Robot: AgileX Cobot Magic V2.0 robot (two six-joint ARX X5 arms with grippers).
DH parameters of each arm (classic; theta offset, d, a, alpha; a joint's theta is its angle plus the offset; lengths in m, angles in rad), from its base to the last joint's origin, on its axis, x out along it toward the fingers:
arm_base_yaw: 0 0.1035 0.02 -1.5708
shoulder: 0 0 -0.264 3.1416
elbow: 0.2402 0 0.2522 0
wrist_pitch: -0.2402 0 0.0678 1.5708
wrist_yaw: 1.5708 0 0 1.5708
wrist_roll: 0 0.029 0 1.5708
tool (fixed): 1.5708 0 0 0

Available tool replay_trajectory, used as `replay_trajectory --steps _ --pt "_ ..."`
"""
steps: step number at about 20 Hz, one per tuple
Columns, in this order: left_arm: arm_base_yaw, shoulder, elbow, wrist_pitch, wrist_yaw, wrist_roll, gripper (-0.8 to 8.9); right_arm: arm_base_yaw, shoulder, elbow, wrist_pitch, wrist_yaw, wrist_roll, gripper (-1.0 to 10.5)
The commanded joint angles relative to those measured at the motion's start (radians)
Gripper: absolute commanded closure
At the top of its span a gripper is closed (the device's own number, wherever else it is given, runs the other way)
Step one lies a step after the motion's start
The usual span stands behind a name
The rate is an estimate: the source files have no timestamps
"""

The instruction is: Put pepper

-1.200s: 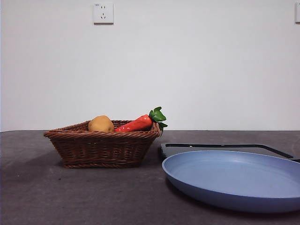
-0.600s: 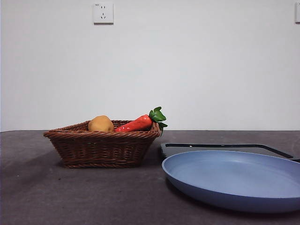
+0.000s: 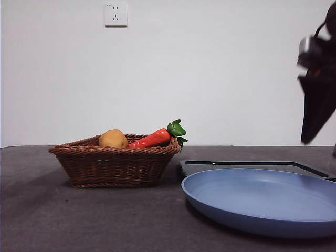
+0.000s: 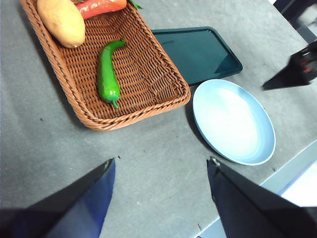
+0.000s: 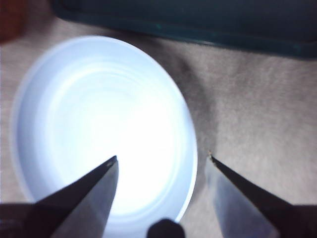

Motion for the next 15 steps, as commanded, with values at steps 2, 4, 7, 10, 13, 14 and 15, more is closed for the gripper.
replay_trajectory --steps 2,4,7,10,13,14,15 --pt "-0.001 0.002 0.019 0.012 0.006 0.011 4.87 0.003 0.099 0.014 0.042 0.053 -0.010 6.5" --pt "-0.001 0.002 0.019 0.013 0.006 0.011 4.87 0.004 0.140 0.014 0.052 0.078 -0.025 6.5" --pt "-0.001 0.002 0.019 0.013 0.005 0.011 4.87 0.005 0.182 0.014 0.055 0.074 -0.035 6.8" --pt "-0.001 0.002 0.019 0.014 0.004 0.011 4.87 0.019 0.208 0.014 0.055 0.071 -0.035 7.3" --pt "-0.001 0.002 0.019 0.021 0.005 -0.009 4.87 0.029 0.214 0.014 0.056 0.071 -0.034 8.5" --pt "-0.001 0.002 0.019 0.023 0.004 -0.009 4.87 0.029 0.214 0.014 0.055 0.071 -0.034 8.9" --pt "-0.001 0.002 0.019 0.023 0.004 -0.009 4.87 0.029 0.214 0.014 0.054 0.071 -0.034 9.4"
